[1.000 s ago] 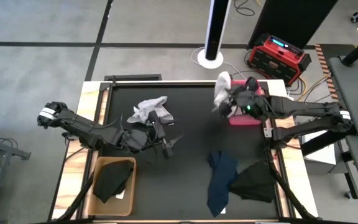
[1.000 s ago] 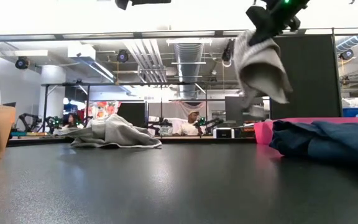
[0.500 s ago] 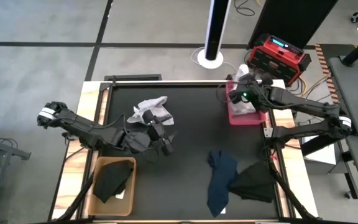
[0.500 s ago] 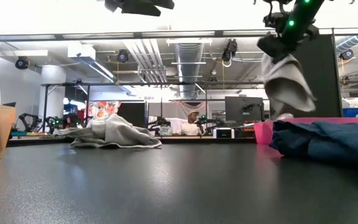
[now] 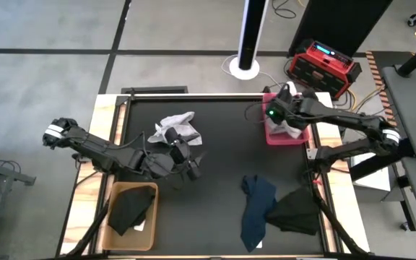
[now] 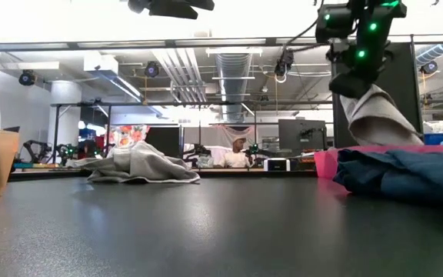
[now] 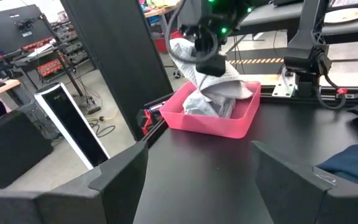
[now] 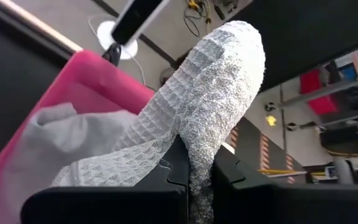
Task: Sort towels by color in basket
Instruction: Put the white microfiber towel into the pink bin
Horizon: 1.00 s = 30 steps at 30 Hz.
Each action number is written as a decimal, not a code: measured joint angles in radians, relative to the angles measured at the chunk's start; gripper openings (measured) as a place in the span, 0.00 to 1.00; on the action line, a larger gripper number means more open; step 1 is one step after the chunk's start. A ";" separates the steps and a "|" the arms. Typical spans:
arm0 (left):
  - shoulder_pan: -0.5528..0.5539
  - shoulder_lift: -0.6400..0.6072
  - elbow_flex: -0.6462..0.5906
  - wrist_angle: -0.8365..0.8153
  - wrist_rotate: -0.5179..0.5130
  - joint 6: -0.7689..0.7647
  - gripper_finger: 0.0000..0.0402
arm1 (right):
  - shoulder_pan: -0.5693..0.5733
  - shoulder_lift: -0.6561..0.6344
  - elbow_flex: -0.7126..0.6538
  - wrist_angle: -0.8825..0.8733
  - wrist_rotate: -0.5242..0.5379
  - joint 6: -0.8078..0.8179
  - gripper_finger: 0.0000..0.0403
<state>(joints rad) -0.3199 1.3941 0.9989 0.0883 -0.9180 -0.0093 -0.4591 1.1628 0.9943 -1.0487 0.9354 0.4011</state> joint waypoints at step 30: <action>0.000 0.000 0.000 -0.062 -0.042 -0.052 0.66 | 0.030 0.135 -0.140 -0.049 -0.124 0.116 0.03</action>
<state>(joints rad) -0.3202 1.3937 0.9989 0.0261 -0.9604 -0.0616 -0.4290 1.2976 0.8546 -1.0981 0.8110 0.5167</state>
